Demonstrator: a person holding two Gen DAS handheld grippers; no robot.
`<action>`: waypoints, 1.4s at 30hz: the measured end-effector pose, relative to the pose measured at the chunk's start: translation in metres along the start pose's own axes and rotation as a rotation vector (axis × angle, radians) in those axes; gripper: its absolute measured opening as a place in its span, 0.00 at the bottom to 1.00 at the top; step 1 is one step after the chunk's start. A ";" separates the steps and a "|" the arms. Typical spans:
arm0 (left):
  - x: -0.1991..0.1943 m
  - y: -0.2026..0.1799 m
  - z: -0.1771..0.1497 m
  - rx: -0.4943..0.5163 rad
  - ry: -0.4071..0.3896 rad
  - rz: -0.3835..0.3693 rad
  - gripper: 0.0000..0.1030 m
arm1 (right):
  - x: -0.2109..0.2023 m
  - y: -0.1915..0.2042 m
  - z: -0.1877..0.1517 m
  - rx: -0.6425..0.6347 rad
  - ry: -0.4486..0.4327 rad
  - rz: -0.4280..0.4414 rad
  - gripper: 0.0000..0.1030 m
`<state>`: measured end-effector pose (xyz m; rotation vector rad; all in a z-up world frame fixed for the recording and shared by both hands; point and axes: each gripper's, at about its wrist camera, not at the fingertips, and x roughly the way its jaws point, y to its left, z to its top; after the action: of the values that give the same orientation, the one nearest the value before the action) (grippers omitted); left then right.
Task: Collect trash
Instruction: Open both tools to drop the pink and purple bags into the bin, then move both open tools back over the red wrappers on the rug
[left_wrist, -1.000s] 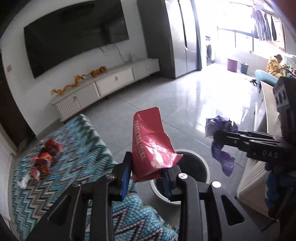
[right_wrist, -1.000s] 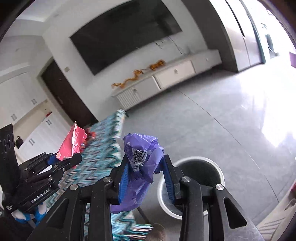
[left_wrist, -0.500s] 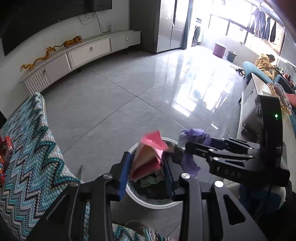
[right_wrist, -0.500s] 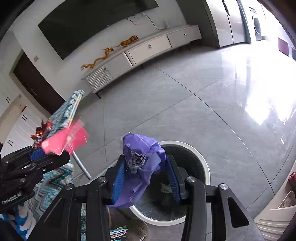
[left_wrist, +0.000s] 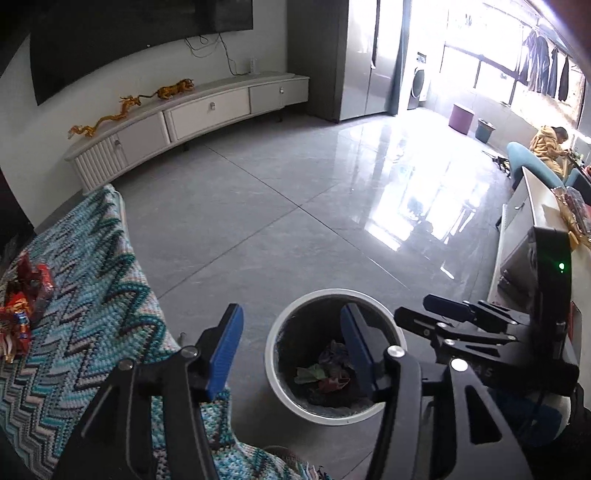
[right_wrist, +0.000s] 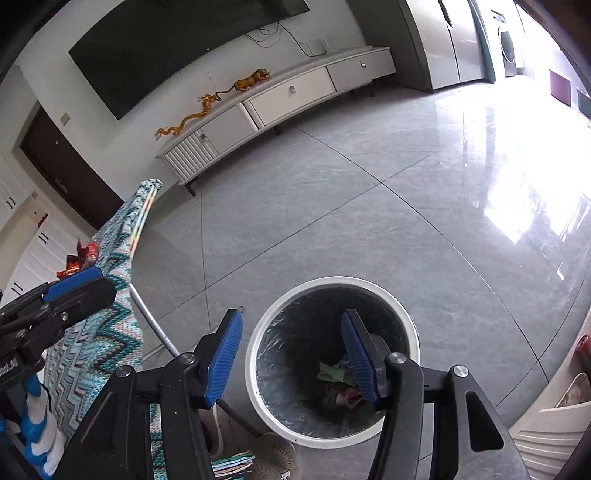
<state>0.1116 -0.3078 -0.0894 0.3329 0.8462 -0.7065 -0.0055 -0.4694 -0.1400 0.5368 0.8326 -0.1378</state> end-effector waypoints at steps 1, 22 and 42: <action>-0.008 0.002 -0.001 -0.003 -0.019 0.024 0.57 | -0.003 0.002 -0.001 -0.004 -0.005 0.003 0.52; -0.132 0.034 -0.033 -0.071 -0.260 0.259 0.71 | -0.095 0.088 -0.019 -0.155 -0.140 0.078 0.60; -0.237 0.109 -0.090 -0.234 -0.408 0.387 0.71 | -0.160 0.208 -0.045 -0.404 -0.214 0.178 0.60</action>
<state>0.0275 -0.0776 0.0375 0.1271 0.4493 -0.2925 -0.0761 -0.2822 0.0362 0.2083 0.5787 0.1336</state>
